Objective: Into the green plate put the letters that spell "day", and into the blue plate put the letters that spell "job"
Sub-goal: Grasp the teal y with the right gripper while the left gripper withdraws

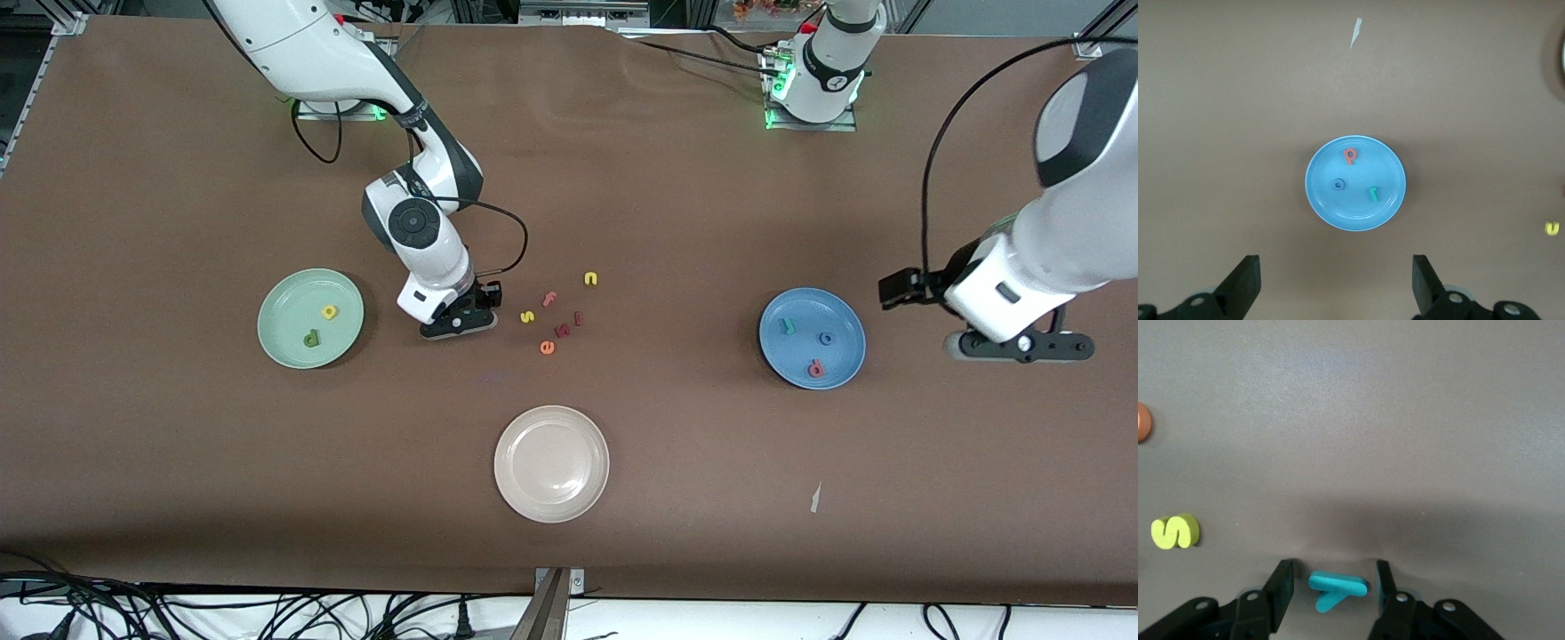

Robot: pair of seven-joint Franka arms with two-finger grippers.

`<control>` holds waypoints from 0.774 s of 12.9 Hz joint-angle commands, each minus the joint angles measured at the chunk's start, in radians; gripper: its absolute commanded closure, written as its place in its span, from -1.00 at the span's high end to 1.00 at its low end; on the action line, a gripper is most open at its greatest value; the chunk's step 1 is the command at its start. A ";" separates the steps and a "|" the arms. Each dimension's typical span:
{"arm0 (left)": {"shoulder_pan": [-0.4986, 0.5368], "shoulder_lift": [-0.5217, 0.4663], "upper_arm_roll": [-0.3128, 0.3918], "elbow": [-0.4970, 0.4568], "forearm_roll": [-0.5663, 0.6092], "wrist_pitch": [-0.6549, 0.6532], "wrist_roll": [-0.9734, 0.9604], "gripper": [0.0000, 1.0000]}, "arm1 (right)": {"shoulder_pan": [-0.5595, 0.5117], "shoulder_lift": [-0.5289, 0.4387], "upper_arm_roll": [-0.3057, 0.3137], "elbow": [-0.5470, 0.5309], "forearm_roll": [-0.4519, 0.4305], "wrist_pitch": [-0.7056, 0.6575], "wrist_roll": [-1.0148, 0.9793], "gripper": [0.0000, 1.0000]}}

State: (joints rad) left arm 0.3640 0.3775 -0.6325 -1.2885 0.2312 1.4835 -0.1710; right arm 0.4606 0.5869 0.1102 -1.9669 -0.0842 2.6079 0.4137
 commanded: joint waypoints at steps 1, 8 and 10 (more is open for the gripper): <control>-0.075 -0.112 0.179 -0.041 -0.094 -0.014 0.125 1.00 | 0.012 0.001 -0.011 -0.007 -0.002 0.012 0.010 -0.18; -0.337 -0.388 0.549 -0.432 -0.292 0.240 0.128 1.00 | -0.041 -0.114 -0.018 -0.010 -0.003 -0.122 -0.100 -0.37; -0.414 -0.443 0.608 -0.469 -0.253 0.245 0.117 1.00 | -0.120 -0.203 -0.018 -0.027 -0.002 -0.242 -0.232 -0.37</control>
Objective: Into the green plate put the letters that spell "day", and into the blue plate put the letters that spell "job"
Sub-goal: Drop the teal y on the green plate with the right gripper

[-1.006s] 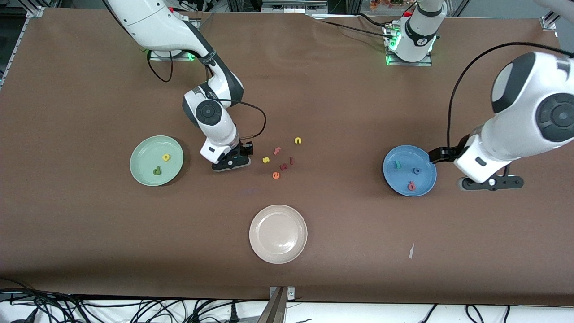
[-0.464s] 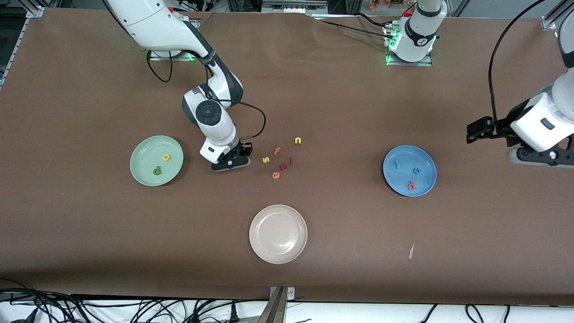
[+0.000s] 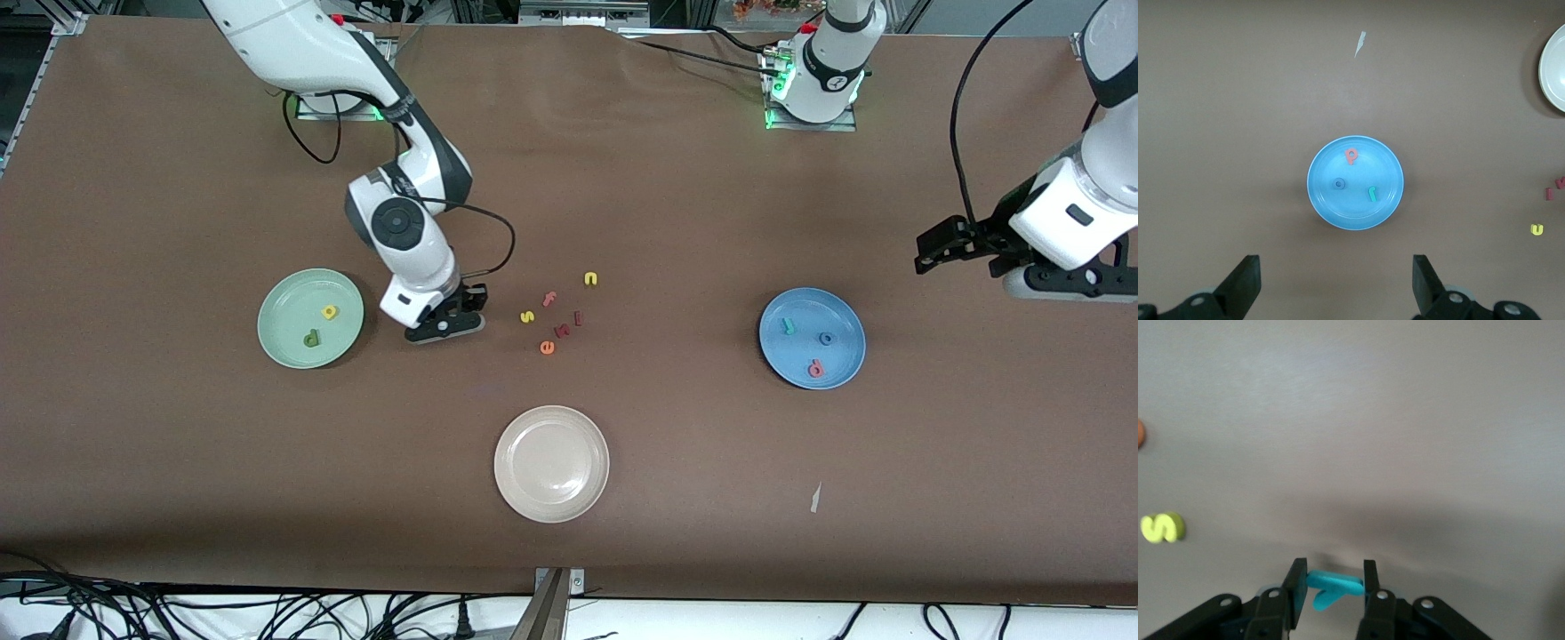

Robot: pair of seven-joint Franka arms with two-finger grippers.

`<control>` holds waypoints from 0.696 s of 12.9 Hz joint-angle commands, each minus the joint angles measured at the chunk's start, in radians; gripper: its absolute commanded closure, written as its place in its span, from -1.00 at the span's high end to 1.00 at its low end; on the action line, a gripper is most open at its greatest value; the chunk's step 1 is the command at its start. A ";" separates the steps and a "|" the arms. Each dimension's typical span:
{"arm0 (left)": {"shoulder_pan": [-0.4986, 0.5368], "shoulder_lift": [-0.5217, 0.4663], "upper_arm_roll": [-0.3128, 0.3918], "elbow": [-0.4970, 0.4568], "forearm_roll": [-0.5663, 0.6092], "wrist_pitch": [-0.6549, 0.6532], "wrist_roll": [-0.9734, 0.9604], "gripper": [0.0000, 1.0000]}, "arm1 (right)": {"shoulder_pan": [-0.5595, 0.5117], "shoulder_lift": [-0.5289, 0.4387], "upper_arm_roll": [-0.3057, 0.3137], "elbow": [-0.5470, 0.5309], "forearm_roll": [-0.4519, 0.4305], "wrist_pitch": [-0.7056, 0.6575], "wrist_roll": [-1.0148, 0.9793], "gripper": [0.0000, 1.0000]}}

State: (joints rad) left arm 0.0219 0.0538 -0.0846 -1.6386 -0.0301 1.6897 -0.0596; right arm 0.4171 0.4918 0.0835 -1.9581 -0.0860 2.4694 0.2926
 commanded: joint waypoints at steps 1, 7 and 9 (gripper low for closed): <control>-0.092 -0.132 0.071 -0.132 0.078 0.039 0.004 1.00 | -0.122 -0.151 0.008 -0.057 0.000 -0.133 -0.197 -0.37; -0.074 -0.127 0.072 -0.107 -0.023 -0.019 0.011 1.00 | -0.346 -0.288 0.008 -0.189 0.008 -0.188 -0.536 0.59; -0.066 -0.118 0.071 -0.104 -0.019 -0.019 0.014 1.00 | -0.350 -0.311 0.007 -0.189 0.014 -0.225 -0.529 1.00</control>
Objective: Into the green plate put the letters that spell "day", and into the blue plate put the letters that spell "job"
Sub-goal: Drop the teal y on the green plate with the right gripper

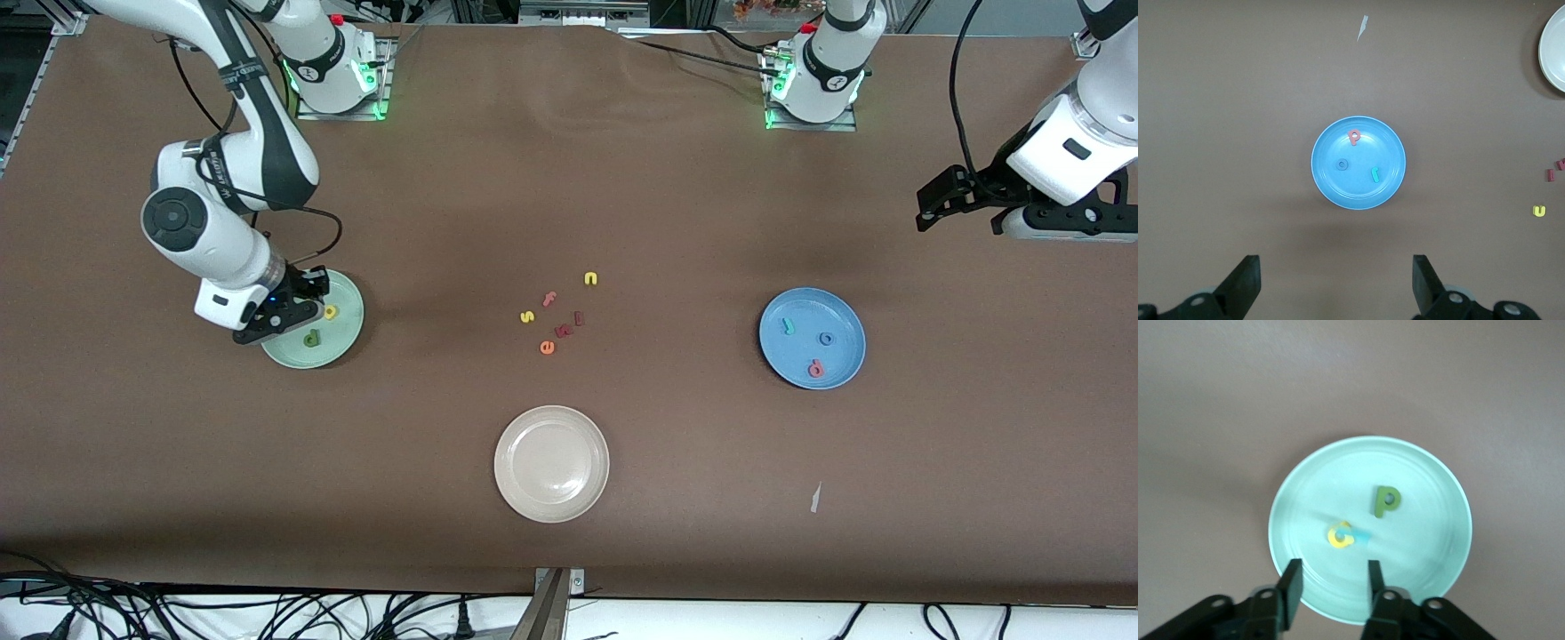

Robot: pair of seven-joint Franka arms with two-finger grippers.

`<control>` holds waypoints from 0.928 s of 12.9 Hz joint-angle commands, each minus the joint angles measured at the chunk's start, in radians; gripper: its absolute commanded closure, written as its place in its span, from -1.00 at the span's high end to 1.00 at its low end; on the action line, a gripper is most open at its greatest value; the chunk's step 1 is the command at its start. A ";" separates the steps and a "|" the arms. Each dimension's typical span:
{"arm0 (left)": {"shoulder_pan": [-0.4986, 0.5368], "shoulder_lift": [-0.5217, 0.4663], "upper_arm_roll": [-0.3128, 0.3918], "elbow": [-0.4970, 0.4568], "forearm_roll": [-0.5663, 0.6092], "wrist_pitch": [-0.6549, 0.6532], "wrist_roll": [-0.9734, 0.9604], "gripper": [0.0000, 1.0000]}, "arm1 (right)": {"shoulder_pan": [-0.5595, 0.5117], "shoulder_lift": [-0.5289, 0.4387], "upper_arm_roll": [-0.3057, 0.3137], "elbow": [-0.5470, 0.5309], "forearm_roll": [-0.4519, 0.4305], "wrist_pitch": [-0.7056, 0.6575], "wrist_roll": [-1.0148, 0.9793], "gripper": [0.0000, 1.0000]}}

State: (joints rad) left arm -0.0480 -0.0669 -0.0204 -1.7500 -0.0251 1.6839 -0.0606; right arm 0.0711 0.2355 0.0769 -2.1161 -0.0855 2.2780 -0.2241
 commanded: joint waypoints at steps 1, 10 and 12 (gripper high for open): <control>0.002 0.005 0.005 0.020 -0.016 -0.013 0.013 1.00 | -0.004 -0.073 0.014 -0.027 0.016 -0.055 -0.011 1.00; 0.002 0.053 0.004 0.093 -0.004 -0.062 0.018 1.00 | -0.002 -0.283 0.011 0.332 0.059 -0.578 0.163 1.00; 0.002 0.053 0.002 0.093 0.011 -0.064 0.021 1.00 | 0.003 -0.297 -0.008 0.385 0.061 -0.681 0.186 1.00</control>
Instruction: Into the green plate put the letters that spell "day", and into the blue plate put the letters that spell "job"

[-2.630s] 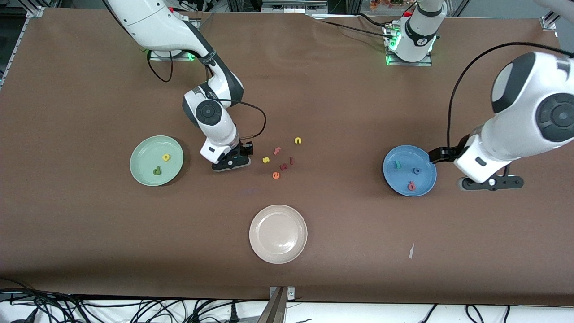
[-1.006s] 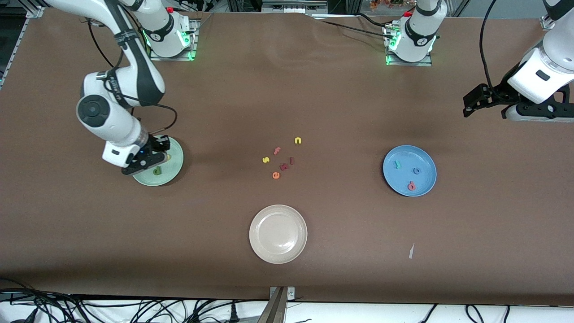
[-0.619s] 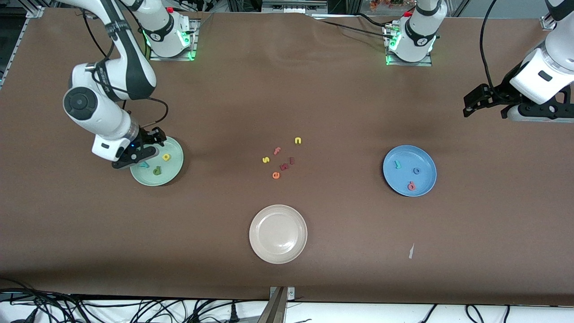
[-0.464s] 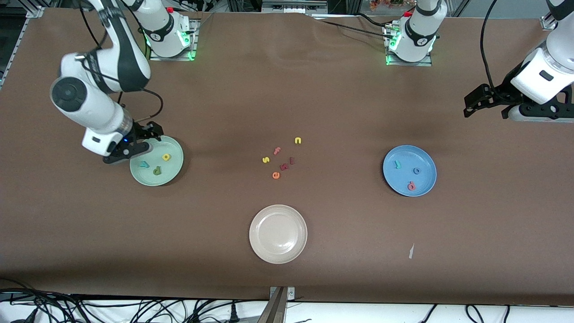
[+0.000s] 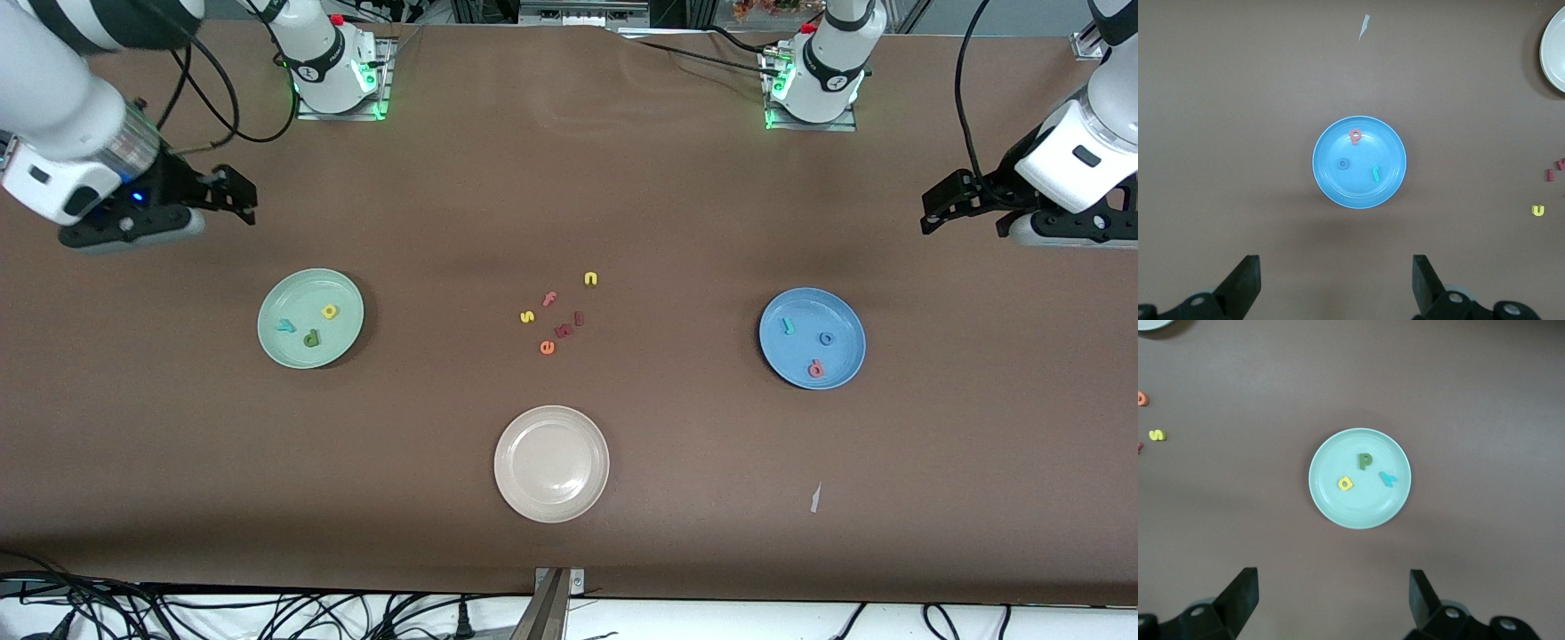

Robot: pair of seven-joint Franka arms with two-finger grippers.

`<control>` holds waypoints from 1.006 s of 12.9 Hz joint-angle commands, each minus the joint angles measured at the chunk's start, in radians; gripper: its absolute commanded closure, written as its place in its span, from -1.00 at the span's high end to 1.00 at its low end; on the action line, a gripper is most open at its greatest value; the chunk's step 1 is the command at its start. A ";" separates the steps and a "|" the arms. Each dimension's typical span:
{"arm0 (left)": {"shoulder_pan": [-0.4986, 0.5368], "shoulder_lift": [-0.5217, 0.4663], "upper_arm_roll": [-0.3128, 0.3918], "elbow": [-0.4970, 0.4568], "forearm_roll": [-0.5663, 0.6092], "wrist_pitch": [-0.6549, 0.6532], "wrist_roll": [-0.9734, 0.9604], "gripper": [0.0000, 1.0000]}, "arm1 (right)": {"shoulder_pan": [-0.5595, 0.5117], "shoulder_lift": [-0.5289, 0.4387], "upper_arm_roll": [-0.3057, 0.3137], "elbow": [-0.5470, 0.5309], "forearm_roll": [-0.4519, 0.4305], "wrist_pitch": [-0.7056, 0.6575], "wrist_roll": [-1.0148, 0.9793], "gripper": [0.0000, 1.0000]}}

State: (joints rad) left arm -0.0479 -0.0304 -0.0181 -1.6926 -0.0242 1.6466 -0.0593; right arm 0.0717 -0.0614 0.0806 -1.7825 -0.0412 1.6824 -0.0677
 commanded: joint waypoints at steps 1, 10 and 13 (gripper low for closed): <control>0.002 0.017 0.000 0.036 0.012 -0.027 0.019 1.00 | 0.002 0.002 -0.013 0.075 0.018 -0.130 0.066 1.00; 0.002 0.017 0.000 0.036 0.037 -0.025 0.022 1.00 | 0.005 0.040 -0.056 0.158 0.098 -0.213 0.078 1.00; 0.002 0.017 0.001 0.034 0.037 -0.025 0.022 1.00 | 0.025 0.051 -0.050 0.170 0.096 -0.210 0.085 1.00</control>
State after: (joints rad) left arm -0.0474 -0.0292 -0.0170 -1.6912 -0.0084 1.6448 -0.0557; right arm 0.0796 -0.0396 0.0291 -1.6569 0.0444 1.5007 0.0040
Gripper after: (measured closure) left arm 0.000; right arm 0.000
